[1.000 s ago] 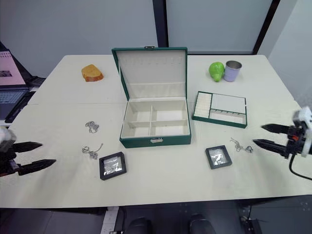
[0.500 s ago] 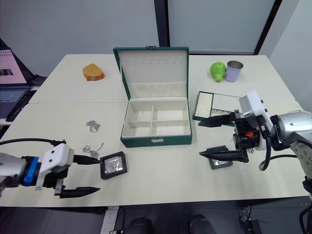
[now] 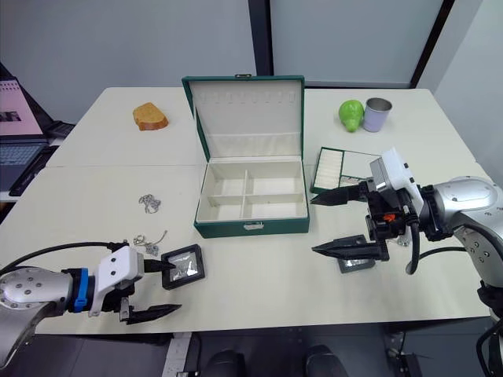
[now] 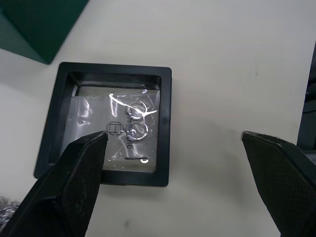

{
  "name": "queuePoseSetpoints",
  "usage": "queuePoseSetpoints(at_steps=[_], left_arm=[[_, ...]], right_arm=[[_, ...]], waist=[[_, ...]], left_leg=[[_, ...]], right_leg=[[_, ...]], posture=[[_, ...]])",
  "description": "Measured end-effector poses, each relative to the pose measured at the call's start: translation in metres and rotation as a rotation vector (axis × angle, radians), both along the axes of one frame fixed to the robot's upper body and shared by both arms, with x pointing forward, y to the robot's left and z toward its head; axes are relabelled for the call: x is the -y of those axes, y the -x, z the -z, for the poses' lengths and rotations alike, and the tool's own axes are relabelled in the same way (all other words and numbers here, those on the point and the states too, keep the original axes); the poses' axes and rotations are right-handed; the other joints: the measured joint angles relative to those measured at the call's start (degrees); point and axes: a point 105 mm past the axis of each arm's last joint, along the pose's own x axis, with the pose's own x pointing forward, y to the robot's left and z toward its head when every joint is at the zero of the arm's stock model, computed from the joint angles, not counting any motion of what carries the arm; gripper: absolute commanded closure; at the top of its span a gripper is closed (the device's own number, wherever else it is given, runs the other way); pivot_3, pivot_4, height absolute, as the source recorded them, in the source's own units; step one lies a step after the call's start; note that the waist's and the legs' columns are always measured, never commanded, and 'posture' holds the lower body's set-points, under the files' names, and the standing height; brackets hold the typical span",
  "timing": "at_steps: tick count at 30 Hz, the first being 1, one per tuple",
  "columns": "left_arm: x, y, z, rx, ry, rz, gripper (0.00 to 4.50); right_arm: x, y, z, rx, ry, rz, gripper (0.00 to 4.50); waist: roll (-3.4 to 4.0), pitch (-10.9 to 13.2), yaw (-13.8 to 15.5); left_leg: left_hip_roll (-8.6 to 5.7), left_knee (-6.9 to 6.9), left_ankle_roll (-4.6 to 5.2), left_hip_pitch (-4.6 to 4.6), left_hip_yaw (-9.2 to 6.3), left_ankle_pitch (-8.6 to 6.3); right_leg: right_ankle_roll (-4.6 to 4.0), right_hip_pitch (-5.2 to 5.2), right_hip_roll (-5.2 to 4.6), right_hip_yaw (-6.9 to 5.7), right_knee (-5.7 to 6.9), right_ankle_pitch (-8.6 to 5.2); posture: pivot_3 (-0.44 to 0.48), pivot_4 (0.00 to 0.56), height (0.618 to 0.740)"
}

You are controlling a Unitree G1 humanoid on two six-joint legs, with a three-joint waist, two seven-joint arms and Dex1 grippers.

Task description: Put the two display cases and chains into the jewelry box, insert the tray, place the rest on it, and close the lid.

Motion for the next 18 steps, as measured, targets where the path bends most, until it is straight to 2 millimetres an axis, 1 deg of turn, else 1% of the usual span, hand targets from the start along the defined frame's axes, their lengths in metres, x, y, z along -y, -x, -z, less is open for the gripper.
queuePoseSetpoints(at_steps=[2, 3, 15, 18], left_arm=[[-0.0007, -0.0009, 0.0004, 0.010, -0.004, 0.000, 0.56], [-0.0016, -0.0018, 0.0008, 0.017, -0.008, -0.005, 0.84], [0.0019, -0.0067, 0.0034, 0.035, -0.011, 0.005, 4.40], [0.0014, -0.0075, 0.0031, 0.034, -0.010, 0.003, 4.45]], right_arm=[[0.0000, 0.0000, 0.0000, 0.000, 0.000, 0.000, 0.00], [0.0000, 0.0000, 0.0001, -0.001, 0.000, 0.000, 0.00], [0.0007, -0.0006, 0.0001, -0.003, 0.002, 0.006, 0.00], [0.0007, -0.0006, 0.0000, -0.003, 0.002, 0.008, 0.00]], waist=[[0.00, 0.0, 0.0], [0.00, 0.0, 0.0], [0.00, 0.0, 0.0], [0.00, 0.0, 0.0]], left_leg=[[0.00, 0.00, 0.00, 0.00, 0.01, 0.00], [0.00, 0.00, 0.00, 0.01, 0.01, 0.00], [0.00, 0.00, 0.00, 0.03, 0.01, 0.00], [0.00, -0.01, 0.00, 0.02, 0.01, 0.00]], right_leg=[[0.00, 0.01, 0.00, 0.00, 0.00, 0.00], [0.00, 0.01, 0.00, 0.00, 0.00, 0.00], [0.00, 0.01, 0.00, 0.01, 0.00, 0.00], [0.00, 0.01, 0.00, 0.01, 0.00, 0.00]], posture=[[0.000, 0.150, 0.740], [0.000, 0.150, 0.740], [0.000, 0.150, 0.740], [0.000, 0.150, 0.740]])
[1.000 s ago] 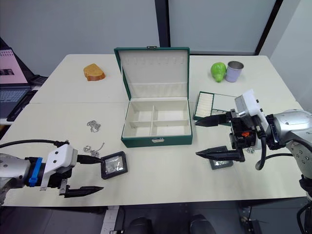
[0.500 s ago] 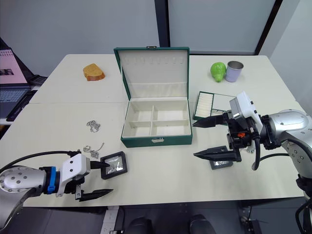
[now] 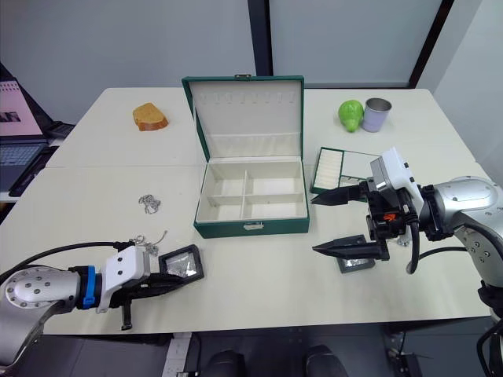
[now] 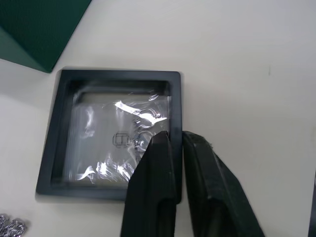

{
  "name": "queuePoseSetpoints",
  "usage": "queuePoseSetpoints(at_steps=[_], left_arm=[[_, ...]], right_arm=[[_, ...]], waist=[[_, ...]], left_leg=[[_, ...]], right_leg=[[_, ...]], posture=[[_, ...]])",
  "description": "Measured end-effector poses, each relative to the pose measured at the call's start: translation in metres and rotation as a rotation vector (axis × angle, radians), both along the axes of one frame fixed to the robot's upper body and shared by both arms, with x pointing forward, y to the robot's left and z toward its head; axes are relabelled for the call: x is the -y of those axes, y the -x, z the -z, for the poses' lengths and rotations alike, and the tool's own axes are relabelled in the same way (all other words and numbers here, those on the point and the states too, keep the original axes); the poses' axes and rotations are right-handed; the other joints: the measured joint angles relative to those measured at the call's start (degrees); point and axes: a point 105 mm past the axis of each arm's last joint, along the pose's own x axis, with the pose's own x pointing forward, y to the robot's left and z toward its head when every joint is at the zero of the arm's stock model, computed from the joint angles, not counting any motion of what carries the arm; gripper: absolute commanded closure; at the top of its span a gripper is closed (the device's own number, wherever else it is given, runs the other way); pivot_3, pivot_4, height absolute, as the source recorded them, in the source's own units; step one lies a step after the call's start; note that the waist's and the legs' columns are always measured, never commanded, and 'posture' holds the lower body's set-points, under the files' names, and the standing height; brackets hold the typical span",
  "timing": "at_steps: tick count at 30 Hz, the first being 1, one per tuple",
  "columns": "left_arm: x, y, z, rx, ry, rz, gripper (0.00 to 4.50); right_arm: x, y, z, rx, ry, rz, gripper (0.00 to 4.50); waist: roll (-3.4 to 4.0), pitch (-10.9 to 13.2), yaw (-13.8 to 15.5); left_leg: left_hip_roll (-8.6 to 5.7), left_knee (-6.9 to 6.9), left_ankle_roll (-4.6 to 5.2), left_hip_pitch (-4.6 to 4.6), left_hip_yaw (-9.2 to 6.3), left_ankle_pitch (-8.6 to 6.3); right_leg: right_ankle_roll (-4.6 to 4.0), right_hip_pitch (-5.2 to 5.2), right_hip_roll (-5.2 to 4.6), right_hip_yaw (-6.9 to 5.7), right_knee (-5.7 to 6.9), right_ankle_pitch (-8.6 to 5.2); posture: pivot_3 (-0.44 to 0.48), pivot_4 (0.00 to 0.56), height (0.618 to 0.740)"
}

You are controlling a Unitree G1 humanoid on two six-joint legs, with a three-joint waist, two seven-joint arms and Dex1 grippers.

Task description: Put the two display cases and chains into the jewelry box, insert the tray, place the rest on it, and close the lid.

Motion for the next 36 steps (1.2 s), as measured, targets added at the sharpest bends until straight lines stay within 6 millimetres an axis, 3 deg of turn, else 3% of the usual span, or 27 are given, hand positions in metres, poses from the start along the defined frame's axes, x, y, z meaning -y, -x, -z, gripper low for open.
queuePoseSetpoints(at_steps=[9, 14, 18, 22, 28, 31, 36], left_arm=[[0.000, 0.000, 0.000, -0.006, -0.002, 0.007, 4.45], [-0.004, 0.002, -0.006, -0.046, -0.030, 0.025, 4.45], [0.003, -0.008, -0.039, -0.006, -0.006, 0.059, 4.45], [0.017, -0.022, -0.091, 0.088, 0.054, 0.097, 4.45], [0.053, -0.040, -0.146, 0.193, 0.107, 0.212, 4.45], [0.071, -0.056, -0.155, 0.237, 0.089, 0.272, 4.45], [0.095, -0.089, -0.139, 0.236, 0.049, 0.307, 4.45]], right_arm=[[-0.001, 0.000, -0.001, -0.009, -0.003, 0.000, 0.00], [-0.005, 0.002, -0.014, 0.009, -0.031, -0.018, 0.00], [-0.005, 0.004, -0.026, 0.017, -0.056, -0.018, 0.00], [0.005, -0.002, -0.029, -0.003, -0.057, 0.026, 0.00], [0.023, -0.016, -0.031, 0.013, -0.035, 0.133, 0.00], [0.029, -0.021, -0.031, 0.030, -0.034, 0.169, 0.00], [0.034, -0.022, -0.033, 0.048, -0.039, 0.195, 0.00]], waist=[[0.00, 0.0, 0.0], [0.00, 0.0, 0.0], [-0.10, 0.0, 0.4], [-0.16, 0.1, 0.8], [-0.17, 0.1, 1.0], [-0.16, 0.1, 1.3], [-0.16, 0.1, 1.3]], left_leg=[[0.00, 0.00, 0.00, 0.00, 0.00, 0.00], [0.01, -0.01, -0.01, -0.01, -0.01, 0.00], [0.01, 0.02, 0.00, -0.03, -0.04, 0.00], [-0.03, 0.03, 0.01, -0.04, -0.02, -0.01], [-0.04, 0.10, -0.05, -0.05, -0.07, 0.03], [-0.08, 0.23, -0.10, -0.03, -0.07, 0.07], [-0.08, 0.33, -0.10, -0.06, -0.06, 0.07]], right_leg=[[0.00, 0.00, 0.00, 0.00, 0.00, 0.00], [0.00, -0.03, 0.00, -0.01, 0.01, 0.00], [0.00, -0.01, -0.01, -0.07, 0.01, 0.00], [0.00, -0.03, -0.02, -0.05, 0.00, 0.00], [0.00, 0.01, 0.02, -0.06, 0.00, 0.00], [0.00, 0.01, 0.02, -0.05, 0.01, 0.00], [0.00, 0.01, 0.03, -0.03, 0.00, 0.00]], posture=[[0.000, 0.150, 0.740], [0.000, 0.150, 0.740], [0.000, 0.150, 0.740], [0.000, 0.150, 0.740], [0.000, 0.150, 0.740], [0.000, 0.150, 0.740], [0.000, 0.150, 0.740]])
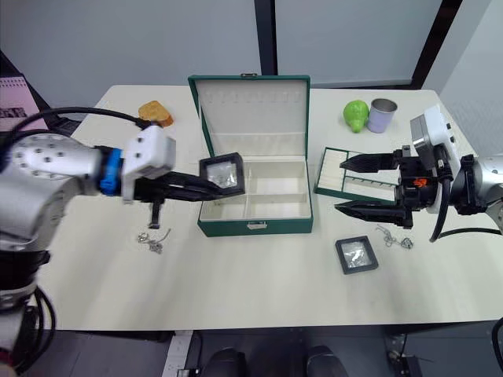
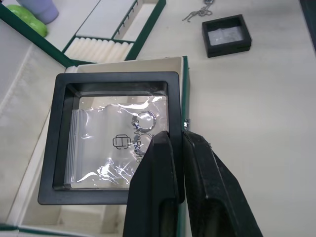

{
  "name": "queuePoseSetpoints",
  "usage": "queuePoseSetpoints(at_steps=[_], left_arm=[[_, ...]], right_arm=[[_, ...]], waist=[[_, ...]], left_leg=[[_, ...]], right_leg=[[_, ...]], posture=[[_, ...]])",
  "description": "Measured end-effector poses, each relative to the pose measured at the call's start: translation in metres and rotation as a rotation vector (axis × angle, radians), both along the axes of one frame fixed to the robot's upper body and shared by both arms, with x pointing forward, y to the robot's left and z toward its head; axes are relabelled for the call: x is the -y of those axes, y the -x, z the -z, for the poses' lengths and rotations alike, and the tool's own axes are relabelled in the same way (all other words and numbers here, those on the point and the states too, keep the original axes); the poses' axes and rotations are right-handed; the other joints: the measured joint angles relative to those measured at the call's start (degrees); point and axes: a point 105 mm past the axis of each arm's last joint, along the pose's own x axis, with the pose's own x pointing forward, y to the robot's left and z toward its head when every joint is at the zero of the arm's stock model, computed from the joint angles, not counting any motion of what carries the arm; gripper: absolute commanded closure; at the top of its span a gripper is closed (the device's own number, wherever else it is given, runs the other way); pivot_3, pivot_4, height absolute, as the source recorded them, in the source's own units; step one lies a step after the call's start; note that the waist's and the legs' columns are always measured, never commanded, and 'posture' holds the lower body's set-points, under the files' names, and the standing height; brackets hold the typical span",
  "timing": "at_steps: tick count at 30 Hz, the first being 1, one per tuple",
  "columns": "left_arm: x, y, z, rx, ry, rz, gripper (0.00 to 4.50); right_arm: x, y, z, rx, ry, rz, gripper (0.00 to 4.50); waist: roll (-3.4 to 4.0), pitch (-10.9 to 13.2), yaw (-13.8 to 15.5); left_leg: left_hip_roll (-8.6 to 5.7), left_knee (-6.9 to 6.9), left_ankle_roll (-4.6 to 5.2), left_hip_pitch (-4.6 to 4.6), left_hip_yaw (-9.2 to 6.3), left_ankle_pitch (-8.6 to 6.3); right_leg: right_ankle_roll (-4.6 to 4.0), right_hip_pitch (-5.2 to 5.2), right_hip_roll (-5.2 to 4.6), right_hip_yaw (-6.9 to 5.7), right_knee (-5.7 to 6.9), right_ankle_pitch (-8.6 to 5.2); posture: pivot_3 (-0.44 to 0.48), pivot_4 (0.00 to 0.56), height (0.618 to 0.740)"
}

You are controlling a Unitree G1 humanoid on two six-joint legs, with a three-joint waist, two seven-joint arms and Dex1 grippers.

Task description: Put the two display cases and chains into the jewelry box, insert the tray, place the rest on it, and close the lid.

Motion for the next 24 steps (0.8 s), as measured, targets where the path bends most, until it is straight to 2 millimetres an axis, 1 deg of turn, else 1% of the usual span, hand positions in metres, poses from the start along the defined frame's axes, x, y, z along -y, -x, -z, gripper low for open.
queuePoseSetpoints(at_steps=[2, 6, 10, 14, 19, 24], left_arm=[[0.007, -0.010, 0.005, 0.009, -0.017, 0.008, 4.45], [0.028, -0.038, 0.014, 0.034, -0.027, 0.016, 4.45], [0.035, -0.056, 0.027, 0.038, -0.054, 0.002, 4.45], [0.039, -0.073, 0.036, 0.064, -0.080, -0.028, 4.45], [0.045, -0.082, 0.054, 0.050, -0.095, -0.025, 4.45], [0.054, -0.087, 0.061, 0.064, -0.122, -0.013, 4.45]], right_arm=[[0.000, 0.000, 0.002, -0.002, 0.005, 0.008, 0.00], [0.003, 0.000, 0.009, -0.003, 0.020, 0.052, 0.00], [0.008, -0.003, 0.011, 0.007, 0.020, 0.106, 0.00], [0.012, -0.004, 0.011, 0.025, 0.017, 0.150, 0.00], [0.012, -0.002, 0.011, 0.037, 0.017, 0.176, 0.00], [0.016, -0.002, 0.008, 0.051, 0.008, 0.211, 0.00]], waist=[[-0.01, 0.0, -0.1], [-0.01, 0.0, 0.1], [-0.02, 0.0, -0.1], [-0.02, 0.0, 0.0], [-0.03, 0.0, 0.1], [-0.04, 0.0, 0.1]], left_leg=[[0.00, 0.00, 0.00, -0.02, 0.01, 0.00], [-0.03, 0.03, 0.02, -0.06, -0.01, -0.01], [-0.04, 0.02, 0.05, -0.08, -0.01, -0.03], [-0.07, 0.02, 0.07, -0.10, -0.02, -0.03], [-0.07, 0.02, 0.07, -0.12, -0.03, -0.03], [-0.08, -0.02, 0.07, -0.13, -0.05, -0.03]], right_leg=[[0.00, -0.01, 0.00, 0.03, -0.01, 0.00], [0.00, 0.01, -0.01, 0.02, -0.01, 0.00], [0.00, -0.01, 0.00, 0.05, 0.00, 0.00], [0.01, 0.02, -0.02, 0.03, 0.00, 0.00], [0.01, 0.01, -0.02, 0.01, 0.00, 0.01], [0.01, 0.02, -0.02, 0.01, -0.01, 0.01]], posture=[[0.000, 0.150, 0.740], [0.000, 0.150, 0.740], [0.000, 0.150, 0.740], [0.000, 0.150, 0.740], [0.000, 0.150, 0.740], [0.000, 0.150, 0.740]])
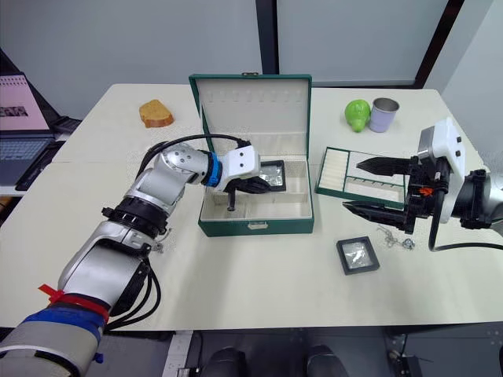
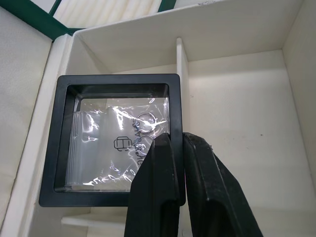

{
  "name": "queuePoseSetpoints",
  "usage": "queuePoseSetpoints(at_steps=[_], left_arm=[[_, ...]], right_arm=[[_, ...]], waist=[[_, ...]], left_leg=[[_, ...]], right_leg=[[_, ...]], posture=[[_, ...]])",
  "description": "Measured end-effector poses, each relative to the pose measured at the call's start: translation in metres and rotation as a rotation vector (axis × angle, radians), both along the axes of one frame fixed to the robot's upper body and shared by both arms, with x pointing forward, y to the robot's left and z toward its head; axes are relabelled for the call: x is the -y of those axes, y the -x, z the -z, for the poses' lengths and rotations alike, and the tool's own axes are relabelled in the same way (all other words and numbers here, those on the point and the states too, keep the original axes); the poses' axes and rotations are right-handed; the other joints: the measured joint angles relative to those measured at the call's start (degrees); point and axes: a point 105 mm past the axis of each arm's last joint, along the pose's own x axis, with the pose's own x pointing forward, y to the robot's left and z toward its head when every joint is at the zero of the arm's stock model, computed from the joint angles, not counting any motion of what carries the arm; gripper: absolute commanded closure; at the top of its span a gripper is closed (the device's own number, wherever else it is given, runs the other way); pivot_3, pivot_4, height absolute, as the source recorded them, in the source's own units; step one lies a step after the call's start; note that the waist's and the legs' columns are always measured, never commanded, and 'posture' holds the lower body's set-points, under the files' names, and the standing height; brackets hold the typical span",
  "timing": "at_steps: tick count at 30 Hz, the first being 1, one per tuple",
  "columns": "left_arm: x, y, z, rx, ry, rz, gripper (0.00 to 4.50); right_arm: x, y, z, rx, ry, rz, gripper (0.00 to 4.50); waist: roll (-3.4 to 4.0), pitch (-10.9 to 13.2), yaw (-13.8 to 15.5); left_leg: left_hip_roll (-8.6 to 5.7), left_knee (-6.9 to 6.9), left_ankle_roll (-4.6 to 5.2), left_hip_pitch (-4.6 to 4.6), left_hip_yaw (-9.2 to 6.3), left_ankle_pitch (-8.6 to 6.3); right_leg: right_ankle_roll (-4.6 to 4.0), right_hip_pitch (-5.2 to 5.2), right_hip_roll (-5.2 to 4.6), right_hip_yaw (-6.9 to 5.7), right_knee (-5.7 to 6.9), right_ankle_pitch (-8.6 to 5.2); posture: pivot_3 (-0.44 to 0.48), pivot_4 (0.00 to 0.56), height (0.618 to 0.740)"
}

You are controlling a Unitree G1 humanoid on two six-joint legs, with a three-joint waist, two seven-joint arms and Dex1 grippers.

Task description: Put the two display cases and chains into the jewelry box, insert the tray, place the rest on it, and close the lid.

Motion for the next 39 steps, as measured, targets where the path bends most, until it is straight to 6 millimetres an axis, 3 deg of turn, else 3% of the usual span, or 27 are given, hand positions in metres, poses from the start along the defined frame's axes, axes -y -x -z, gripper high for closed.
queuePoseSetpoints(at_steps=[12, 27, 33, 39], left_arm=[[-0.001, -0.004, 0.006, -0.006, -0.011, -0.012, 4.45], [0.005, 0.000, -0.004, -0.058, 0.080, -0.001, 0.04], [0.007, 0.014, -0.030, -0.096, 0.225, 0.064, 0.01], [-0.019, 0.042, -0.055, -0.160, 0.399, 0.064, 0.01]], right_arm=[[0.001, 0.002, 0.003, 0.001, 0.006, 0.023, 0.00], [0.001, 0.002, 0.002, 0.000, 0.004, 0.024, 0.00], [0.006, -0.002, 0.003, -0.016, -0.008, 0.042, 0.00], [0.018, -0.006, 0.009, -0.046, -0.034, 0.081, 0.00]], waist=[[0.00, 0.0, 0.0], [0.00, 0.0, 0.0], [0.00, 0.0, -0.1], [0.01, 0.0, -0.3]], left_leg=[[-0.01, -0.11, 0.00, 0.00, -0.05, 0.00], [-0.01, -0.11, 0.00, -0.01, -0.09, 0.00], [-0.01, -0.10, 0.00, 0.00, -0.13, 0.01], [0.00, 0.05, 0.00, 0.00, -0.27, 0.01]], right_leg=[[0.00, 0.02, 0.00, -0.04, 0.02, 0.00], [0.00, 0.04, 0.00, -0.09, 0.02, 0.00], [0.00, 0.06, 0.01, -0.10, 0.03, 0.00], [0.00, 0.09, 0.01, -0.18, 0.05, 0.00]], posture=[[0.000, 0.150, 0.740], [0.000, 0.150, 0.740], [0.000, 0.150, 0.740], [0.000, 0.150, 0.740]])
